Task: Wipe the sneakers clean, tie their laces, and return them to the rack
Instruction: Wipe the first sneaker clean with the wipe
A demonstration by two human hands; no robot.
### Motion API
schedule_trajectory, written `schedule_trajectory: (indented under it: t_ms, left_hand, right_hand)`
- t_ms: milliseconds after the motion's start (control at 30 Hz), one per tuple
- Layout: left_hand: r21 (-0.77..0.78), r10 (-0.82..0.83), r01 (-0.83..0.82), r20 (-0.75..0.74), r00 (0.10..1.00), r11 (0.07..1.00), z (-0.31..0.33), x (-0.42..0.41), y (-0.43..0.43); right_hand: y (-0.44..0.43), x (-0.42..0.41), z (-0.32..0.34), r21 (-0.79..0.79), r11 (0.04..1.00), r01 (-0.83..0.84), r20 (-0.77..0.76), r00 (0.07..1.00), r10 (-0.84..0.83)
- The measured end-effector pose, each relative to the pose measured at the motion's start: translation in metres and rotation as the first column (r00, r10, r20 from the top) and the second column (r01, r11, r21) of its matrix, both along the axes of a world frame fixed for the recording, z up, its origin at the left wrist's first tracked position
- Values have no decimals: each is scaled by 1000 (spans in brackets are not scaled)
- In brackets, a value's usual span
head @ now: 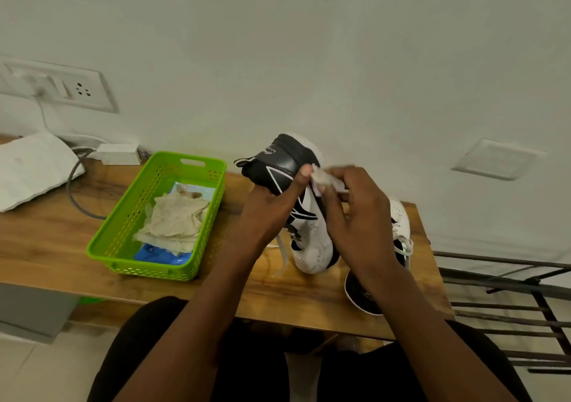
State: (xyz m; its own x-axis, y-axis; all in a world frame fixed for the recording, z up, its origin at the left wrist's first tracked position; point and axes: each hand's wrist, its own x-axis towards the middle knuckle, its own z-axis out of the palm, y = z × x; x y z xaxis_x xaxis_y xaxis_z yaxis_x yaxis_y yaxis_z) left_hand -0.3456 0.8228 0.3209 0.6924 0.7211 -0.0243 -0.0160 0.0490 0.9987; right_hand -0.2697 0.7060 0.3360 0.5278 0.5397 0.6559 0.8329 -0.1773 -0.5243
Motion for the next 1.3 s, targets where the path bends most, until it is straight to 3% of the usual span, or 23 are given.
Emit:
schedule_trajectory:
  t_ms: [100,233,400,533,600,767,833,967,1133,1300]
  left_hand:
    - [29,-18,19,-23,1000,999,-3,2,-3]
    - [-6,29,-29,18,999,1000,-4,-1,0]
    - [-26,14,-13,27,1000,1000,-8,-3,8]
    - [65,-86,85,8,996,994,-12,-7,9]
    - [130,-128,128,-8,992,983,-11,-7,9]
    - [231,-154,138,54,987,963,-9,-9,4]
    - [249,-187,167,62,980,954,-10,-9,6]
    - [233,-239,225,32,970,946,-9,-5,2]
    - [216,-159,150,21,987,965,-14,-9,4]
    - [328,-223,224,-42,974,918,-22,-11,-1]
  right_hand:
    - [17,-3,8,103,995,4,81,997,-12]
    - [10,8,-30,-36,999,4,207,978,4]
    - [-16,10,-49,-183,981,60,26,998,-56]
    - [-13,7,-4,73,994,80,-142,987,-69]
    - [1,4,19,159,986,39,-95,995,-24]
    - [18,-1,15,63,998,-20,183,983,8]
    - [10,2,6,70,997,-13,227,974,-3]
    - [-8,-1,1,144,989,34,105,993,-50]
    - [-29,-4,-17,58,995,84,-140,987,-75]
    - [-10,4,34,46,999,6,119,993,-12]
